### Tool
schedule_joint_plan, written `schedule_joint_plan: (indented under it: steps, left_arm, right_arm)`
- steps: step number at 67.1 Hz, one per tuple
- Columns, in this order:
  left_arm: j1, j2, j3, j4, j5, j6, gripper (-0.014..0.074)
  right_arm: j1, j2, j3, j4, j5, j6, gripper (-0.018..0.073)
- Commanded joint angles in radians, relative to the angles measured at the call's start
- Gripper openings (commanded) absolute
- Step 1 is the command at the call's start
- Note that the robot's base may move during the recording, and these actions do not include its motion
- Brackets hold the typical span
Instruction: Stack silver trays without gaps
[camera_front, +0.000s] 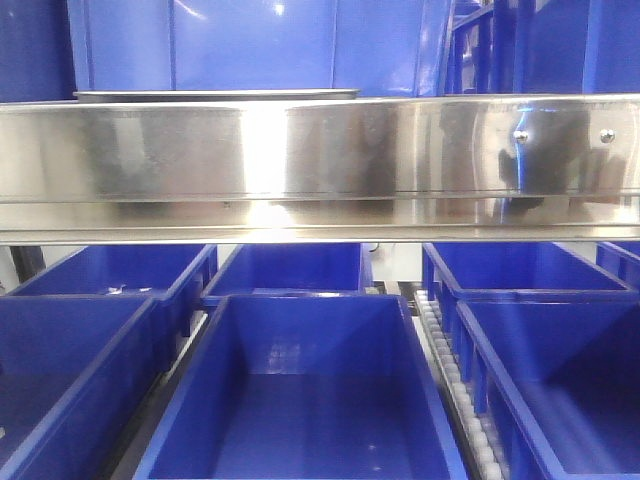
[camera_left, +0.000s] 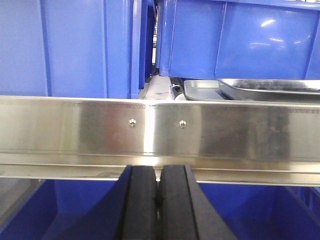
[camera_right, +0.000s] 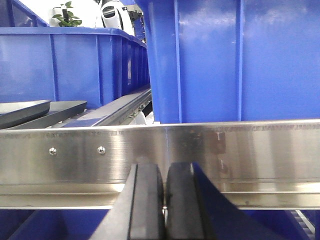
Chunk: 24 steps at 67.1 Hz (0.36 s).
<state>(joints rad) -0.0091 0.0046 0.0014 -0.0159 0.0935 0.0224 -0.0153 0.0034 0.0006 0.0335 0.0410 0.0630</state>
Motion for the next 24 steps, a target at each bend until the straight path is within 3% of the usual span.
schedule_joint_plan:
  steps: [1,24]
  left_arm:
    - [0.003,-0.005,-0.001,0.004,-0.013,-0.009,-0.0013]
    - [0.003,-0.005,-0.001,0.004,-0.013,-0.009,-0.0013]
  right_arm:
    - [-0.002,-0.003,-0.001,0.002,-0.013,-0.006,-0.0015]
    - [-0.002,-0.003,-0.001,0.002,-0.013,-0.006,-0.0015]
